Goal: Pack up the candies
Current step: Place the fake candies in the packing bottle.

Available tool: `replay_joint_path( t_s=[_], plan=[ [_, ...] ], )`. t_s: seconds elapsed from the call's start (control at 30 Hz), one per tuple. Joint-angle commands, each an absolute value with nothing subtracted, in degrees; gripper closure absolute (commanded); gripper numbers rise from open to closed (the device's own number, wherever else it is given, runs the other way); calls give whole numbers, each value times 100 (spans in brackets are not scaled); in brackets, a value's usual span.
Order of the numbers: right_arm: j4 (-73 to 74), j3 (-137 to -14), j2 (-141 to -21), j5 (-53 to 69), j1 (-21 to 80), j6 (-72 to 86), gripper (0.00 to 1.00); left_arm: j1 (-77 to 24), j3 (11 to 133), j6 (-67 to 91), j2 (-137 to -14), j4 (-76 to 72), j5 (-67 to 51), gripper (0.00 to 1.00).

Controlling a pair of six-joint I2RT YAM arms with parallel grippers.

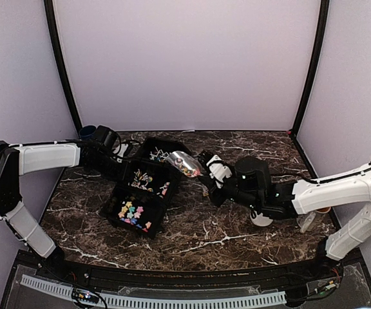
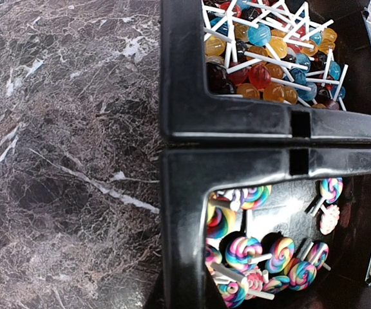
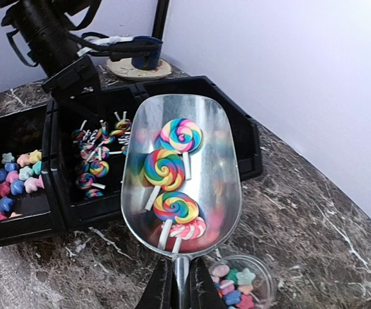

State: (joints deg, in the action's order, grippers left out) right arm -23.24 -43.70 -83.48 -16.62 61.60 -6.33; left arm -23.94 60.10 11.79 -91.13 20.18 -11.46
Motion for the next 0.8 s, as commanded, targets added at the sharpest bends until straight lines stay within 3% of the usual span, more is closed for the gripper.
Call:
replay_joint_path(
  t_s=[0.0, 0.77],
  plan=[
    [-1444, -4284, -7585, -2069, 5956, -414, 100, -2398, 6398, 1277, -8776, 1599, -1535, 100],
    [1750, -4754, -6809, -2702, 5582, 269, 100, -2397, 6433, 1285, -8850, 1644, -1615, 100]
  ],
)
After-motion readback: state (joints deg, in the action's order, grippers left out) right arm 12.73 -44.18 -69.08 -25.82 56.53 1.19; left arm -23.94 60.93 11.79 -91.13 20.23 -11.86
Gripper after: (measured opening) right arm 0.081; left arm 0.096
